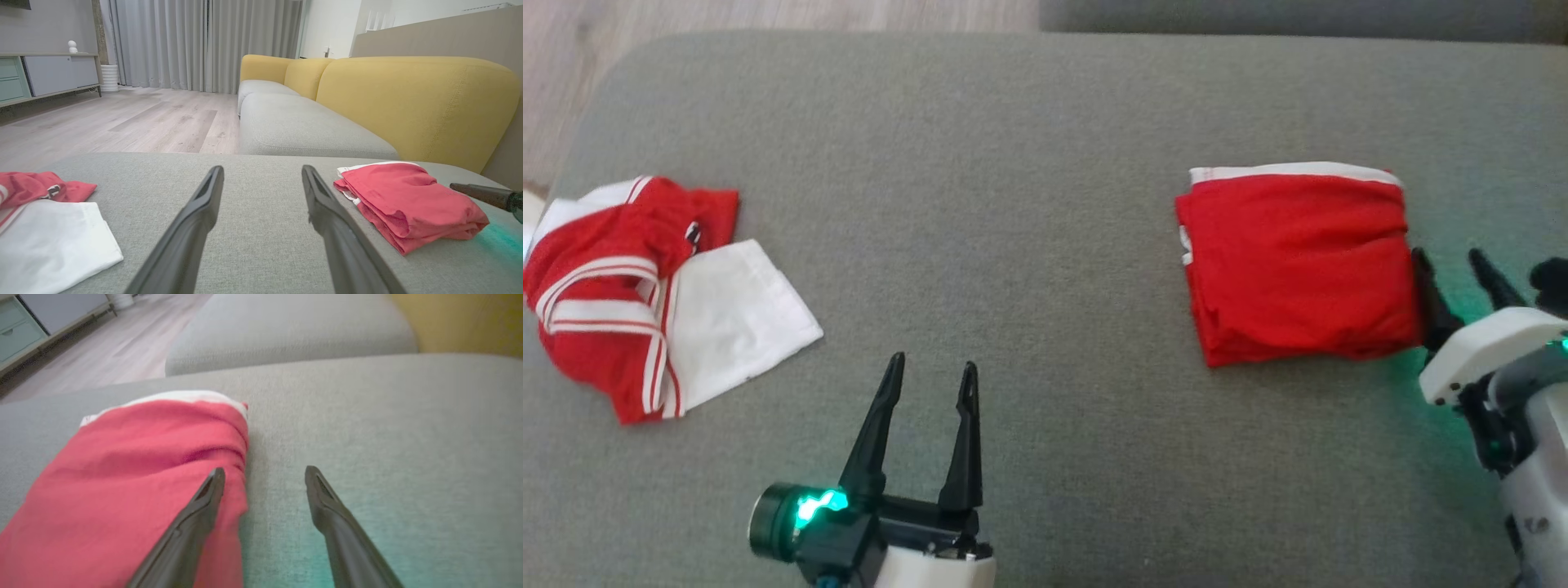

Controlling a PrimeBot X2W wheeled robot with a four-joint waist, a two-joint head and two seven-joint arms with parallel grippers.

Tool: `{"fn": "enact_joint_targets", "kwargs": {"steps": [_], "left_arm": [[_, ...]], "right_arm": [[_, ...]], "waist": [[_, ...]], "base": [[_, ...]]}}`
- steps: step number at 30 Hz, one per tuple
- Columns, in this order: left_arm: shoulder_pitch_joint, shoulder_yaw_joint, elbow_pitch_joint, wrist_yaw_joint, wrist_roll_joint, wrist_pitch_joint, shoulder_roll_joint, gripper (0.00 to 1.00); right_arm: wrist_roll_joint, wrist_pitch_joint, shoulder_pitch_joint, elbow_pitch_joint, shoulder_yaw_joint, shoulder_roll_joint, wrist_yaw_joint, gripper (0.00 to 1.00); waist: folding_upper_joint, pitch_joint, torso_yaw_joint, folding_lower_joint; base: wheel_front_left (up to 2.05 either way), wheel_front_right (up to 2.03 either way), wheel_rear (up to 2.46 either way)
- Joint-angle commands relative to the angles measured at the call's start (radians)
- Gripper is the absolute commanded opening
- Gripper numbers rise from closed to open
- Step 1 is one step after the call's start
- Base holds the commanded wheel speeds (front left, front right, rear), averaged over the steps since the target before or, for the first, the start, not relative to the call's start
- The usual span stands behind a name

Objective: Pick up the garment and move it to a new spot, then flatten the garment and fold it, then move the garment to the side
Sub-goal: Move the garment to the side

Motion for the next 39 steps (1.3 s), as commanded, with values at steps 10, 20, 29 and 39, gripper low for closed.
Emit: {"fn": "enact_joint_targets", "kwargs": {"steps": [10,20,29,39], "left_arm": [[-0.065,0.008,-0.019,0.025,-0.004,-0.005,-0.008,1.00],[-0.136,0.013,-0.029,0.010,0.023,-0.005,-0.008,1.00],[-0.265,0.029,-0.009,-0.030,0.066,-0.005,-0.008,1.00],[-0.304,0.019,0.024,-0.031,0.037,-0.005,-0.008,1.00]], "right_arm": [[0.211,0.063,-0.087,0.084,0.175,-0.044,-0.001,0.00],[0.200,0.025,-0.176,0.073,0.191,-0.275,-0.001,0.00],[0.215,0.008,-0.278,0.095,0.132,-0.461,-0.001,0.00],[0.061,-0.164,-0.325,0.220,0.067,-0.454,-0.001,1.00]], "waist": [[0.0000,0.045,-0.005,-0.0002],[0.0000,0.174,-0.143,-0.0002],[0.0000,0.316,-0.206,-0.0002],[0.0000,0.257,-0.178,-0.0002]], "base": [[0.00,0.00,0.00],[0.00,0.00,0.00],[0.00,0.00,0.00],[0.00,0.00,0.00]]}}
